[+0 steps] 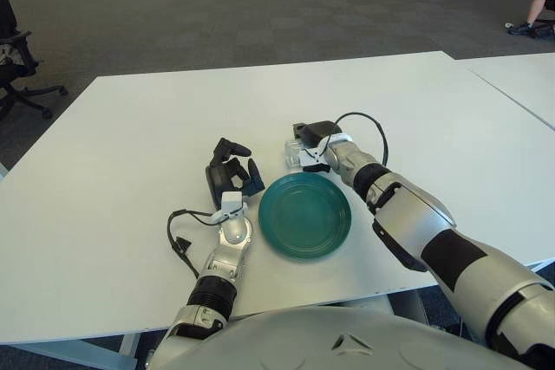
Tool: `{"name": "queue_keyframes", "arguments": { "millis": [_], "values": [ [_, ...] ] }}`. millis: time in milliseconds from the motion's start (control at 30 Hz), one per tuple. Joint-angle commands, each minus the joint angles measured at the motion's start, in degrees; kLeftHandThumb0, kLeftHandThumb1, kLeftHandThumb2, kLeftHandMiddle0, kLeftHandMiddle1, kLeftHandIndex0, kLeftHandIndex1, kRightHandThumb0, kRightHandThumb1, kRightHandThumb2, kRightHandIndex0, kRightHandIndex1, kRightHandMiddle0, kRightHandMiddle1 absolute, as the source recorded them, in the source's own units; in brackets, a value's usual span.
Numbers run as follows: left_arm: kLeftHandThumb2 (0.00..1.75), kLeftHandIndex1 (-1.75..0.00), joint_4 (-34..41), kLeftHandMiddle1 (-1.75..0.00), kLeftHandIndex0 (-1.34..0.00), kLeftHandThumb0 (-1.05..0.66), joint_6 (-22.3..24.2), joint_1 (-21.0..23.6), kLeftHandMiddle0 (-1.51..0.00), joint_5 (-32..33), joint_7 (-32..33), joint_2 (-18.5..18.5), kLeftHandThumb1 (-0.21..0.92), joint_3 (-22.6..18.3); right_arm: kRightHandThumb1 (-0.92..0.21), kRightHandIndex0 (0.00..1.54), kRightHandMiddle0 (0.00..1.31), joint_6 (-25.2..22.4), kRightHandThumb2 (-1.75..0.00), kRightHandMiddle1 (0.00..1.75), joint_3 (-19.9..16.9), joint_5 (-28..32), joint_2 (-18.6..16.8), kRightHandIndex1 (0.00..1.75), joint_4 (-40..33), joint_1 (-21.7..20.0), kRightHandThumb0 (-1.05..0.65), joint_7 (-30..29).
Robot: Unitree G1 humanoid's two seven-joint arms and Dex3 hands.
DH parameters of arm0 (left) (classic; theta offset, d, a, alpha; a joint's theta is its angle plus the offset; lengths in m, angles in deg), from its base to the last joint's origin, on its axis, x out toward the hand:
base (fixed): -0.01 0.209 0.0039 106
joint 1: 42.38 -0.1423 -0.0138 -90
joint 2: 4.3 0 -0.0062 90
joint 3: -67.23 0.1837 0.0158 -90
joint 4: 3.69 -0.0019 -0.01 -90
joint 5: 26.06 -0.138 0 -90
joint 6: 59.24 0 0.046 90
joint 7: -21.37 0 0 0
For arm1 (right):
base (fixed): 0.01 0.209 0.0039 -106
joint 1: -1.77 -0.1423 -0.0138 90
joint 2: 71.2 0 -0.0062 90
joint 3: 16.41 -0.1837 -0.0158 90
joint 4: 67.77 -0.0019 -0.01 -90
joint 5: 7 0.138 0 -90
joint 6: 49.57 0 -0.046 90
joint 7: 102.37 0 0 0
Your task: Put the bottle into the plate.
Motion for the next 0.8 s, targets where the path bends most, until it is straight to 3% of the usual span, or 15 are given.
{"name": "queue_keyframes", "arguments": {
  "millis": [0, 767],
  "values": [
    [1.52, -1.75, -1.2, -1.75, -0.75, -0.54, 0.2, -1.7, -1.27, 0.3, -0.3, 3.0, 0.15, 0.0, -0.08, 0.84, 0.56, 0.1, -1.55, 1.75, -1.0, 1.0, 0.0, 1.62, 0.5, 1.8, 0.00, -1.3],
    [1.52, -1.75, -2.3, -1.75, -0.75, -0.54, -0.7, -0.9, -1.27, 1.1, -1.1, 2.4, 0.15, -0.5, -0.09, 0.81, 0.56, 2.0, -1.55, 1.75, -3.4, 1.3, 0.2, 1.65, 0.3, 1.5, 0.00, -8.8]
  ]
}}
